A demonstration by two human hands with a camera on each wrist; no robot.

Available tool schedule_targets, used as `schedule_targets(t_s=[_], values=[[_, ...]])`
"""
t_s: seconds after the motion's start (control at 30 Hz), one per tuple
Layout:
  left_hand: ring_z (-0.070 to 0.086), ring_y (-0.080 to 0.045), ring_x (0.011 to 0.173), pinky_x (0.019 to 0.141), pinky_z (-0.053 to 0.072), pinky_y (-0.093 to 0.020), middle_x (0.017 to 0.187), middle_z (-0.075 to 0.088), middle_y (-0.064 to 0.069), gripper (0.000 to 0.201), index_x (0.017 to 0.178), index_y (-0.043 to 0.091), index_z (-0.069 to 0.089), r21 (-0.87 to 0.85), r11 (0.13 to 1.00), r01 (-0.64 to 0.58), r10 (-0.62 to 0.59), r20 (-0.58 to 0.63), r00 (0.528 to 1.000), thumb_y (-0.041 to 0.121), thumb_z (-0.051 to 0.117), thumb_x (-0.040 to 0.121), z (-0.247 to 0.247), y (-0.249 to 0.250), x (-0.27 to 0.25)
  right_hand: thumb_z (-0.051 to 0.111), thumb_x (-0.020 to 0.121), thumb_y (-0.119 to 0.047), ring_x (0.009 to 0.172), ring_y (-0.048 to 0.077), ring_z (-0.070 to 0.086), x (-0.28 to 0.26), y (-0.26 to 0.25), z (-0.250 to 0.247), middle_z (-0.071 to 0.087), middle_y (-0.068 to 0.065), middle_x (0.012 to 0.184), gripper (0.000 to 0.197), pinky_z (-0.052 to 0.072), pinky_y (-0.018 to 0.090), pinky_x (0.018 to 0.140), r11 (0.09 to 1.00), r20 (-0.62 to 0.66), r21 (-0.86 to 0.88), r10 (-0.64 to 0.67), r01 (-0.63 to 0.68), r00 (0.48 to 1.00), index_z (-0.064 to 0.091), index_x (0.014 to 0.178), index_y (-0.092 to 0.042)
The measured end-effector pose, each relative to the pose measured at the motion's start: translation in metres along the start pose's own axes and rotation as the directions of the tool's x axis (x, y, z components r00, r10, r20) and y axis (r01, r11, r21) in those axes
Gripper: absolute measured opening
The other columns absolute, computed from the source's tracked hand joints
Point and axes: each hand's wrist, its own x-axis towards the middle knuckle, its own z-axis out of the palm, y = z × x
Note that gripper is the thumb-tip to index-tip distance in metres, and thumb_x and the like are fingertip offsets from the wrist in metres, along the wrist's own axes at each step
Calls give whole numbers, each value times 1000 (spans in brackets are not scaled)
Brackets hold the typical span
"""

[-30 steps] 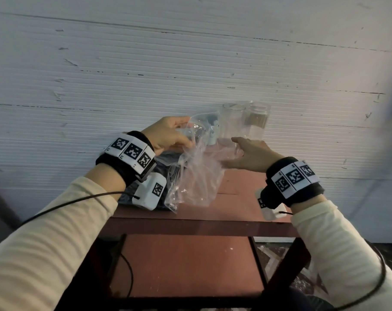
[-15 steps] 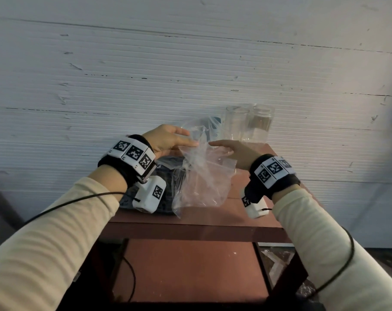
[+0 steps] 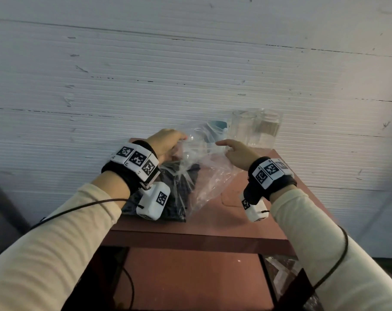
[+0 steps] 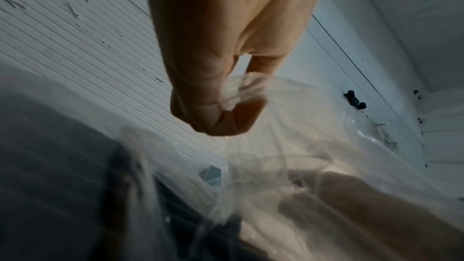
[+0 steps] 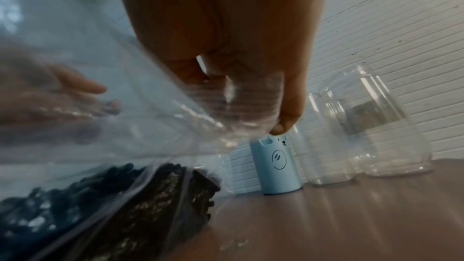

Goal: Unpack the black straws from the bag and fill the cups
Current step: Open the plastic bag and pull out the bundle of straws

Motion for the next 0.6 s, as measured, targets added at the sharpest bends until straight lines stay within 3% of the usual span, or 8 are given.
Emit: schedule_targets(t_s=[0.1, 0.17, 0.27, 0.33, 0.43, 0.5, 0.57, 0.6], values=[[50, -10, 67, 60, 48, -23, 81, 54, 1, 12, 93, 15, 58, 195, 978, -80, 82, -6, 997, 18, 68, 88, -1, -4, 4, 44, 97, -12, 66, 14, 53, 5, -4, 7, 55, 4, 114, 47, 43, 20, 57, 1000, 64, -18, 7, -6, 998, 38, 143, -19], [52, -7, 77, 58, 47, -13, 98, 57, 0, 20, 102, 12, 61, 302, 946, -117, 117, 15, 993, 5, 69, 85, -3, -7, 5, 48, 95, -11, 53, 9, 43, 10, -4, 10, 60, 4, 97, 44, 38, 14, 46, 1000, 83, -18, 7, -6, 997, 40, 138, -19], [52, -14, 106, 72, 42, -15, 124, 54, 0, 43, 123, 13, 62, 476, 872, -113, 114, 25, 993, -4, 61, 84, -10, -9, 4, 50, 94, -7, 46, 5, 36, 16, -5, 12, 50, -3, 79, 41, 33, 12, 39, 1000, 90, -23, -2, 4, 996, 43, 132, -19], [49, -14, 107, 67, 40, -14, 137, 52, -2, 49, 128, 18, 60, 560, 824, -86, 101, 5, 995, -6, 53, 86, -14, -8, 4, 51, 95, -8, 55, -1, 38, 22, -7, 16, 56, 2, 109, 48, 36, 11, 48, 998, 140, -62, -23, 32, 990, 40, 138, -23], [51, -15, 114, 68, 39, -13, 143, 50, -4, 46, 132, 20, 58, 638, 766, -79, 108, -7, 994, -2, 48, 93, -14, -7, 4, 49, 96, -14, 64, 4, 49, 30, -9, 25, 26, 9, 157, 64, 44, 18, 59, 991, 236, -118, -36, 65, 971, 21, 149, -36], [49, -19, 126, 79, 34, -14, 145, 49, -4, 44, 135, 21, 55, 660, 746, -86, 100, 17, 995, 3, 50, 95, -14, -6, 6, 47, 99, -25, 90, 21, 64, 35, -11, 31, 16, 8, 160, 67, 52, 33, 77, 982, 272, -185, 15, 37, 962, 9, 150, -44], [46, -21, 130, 85, 33, -17, 146, 47, -4, 46, 137, 21, 53, 671, 736, -92, 80, 50, 996, 2, 49, 95, -16, -6, 8, 46, 99, -39, 131, 32, 46, 39, -13, 36, 11, 4, 161, 68, 42, 36, 100, 964, 282, -266, 53, 25, 958, 2, 150, -46], [45, -21, 131, 87, 33, -18, 146, 46, -4, 48, 138, 21, 52, 674, 732, -98, 72, 66, 995, 1, 47, 95, -18, -7, 10, 46, 99, -41, 138, 32, 37, 40, -14, 37, 13, 3, 161, 68, 38, 35, 102, 961, 280, -275, 56, 24, 958, 2, 150, -46]])
